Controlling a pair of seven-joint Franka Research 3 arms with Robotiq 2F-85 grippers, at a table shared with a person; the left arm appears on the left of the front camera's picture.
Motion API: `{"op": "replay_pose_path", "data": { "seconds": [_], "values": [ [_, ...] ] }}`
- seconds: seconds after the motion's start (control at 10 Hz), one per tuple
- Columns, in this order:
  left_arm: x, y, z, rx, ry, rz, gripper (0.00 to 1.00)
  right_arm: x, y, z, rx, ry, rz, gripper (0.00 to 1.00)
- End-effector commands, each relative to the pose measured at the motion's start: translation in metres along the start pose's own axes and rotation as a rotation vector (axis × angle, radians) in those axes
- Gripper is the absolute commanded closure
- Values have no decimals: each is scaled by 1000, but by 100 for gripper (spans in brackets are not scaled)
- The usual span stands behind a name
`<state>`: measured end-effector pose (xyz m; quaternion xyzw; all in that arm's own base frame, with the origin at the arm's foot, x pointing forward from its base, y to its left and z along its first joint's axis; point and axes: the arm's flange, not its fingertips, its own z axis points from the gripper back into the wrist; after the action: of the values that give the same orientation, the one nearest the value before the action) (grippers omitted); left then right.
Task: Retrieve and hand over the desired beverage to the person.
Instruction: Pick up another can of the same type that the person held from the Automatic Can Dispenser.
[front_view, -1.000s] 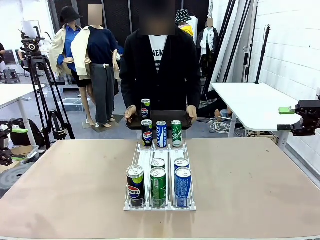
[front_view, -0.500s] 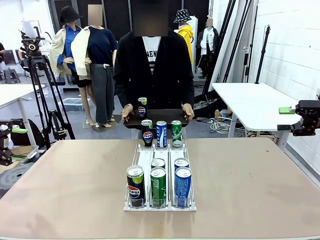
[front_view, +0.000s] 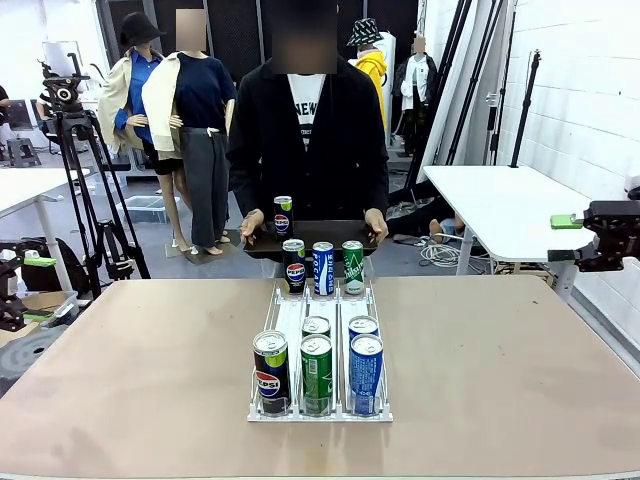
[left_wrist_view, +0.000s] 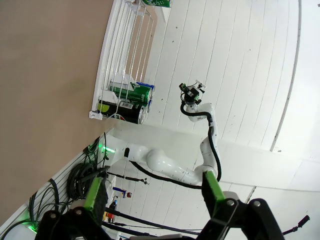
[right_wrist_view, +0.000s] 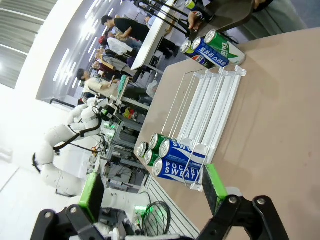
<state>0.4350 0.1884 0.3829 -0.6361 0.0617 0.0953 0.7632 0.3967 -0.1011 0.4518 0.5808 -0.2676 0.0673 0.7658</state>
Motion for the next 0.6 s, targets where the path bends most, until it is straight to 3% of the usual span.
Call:
{"op": "replay_pose_path", "data": {
  "seconds": [0.0, 0.5],
  "values": [
    [-5, -2, 0, 6, 2, -2, 0, 1, 21, -23, 20, 66, 12, 0],
    [-5, -2, 0, 6, 2, -2, 0, 1, 68, -100, -71, 229, 64, 0]
  ]
}}
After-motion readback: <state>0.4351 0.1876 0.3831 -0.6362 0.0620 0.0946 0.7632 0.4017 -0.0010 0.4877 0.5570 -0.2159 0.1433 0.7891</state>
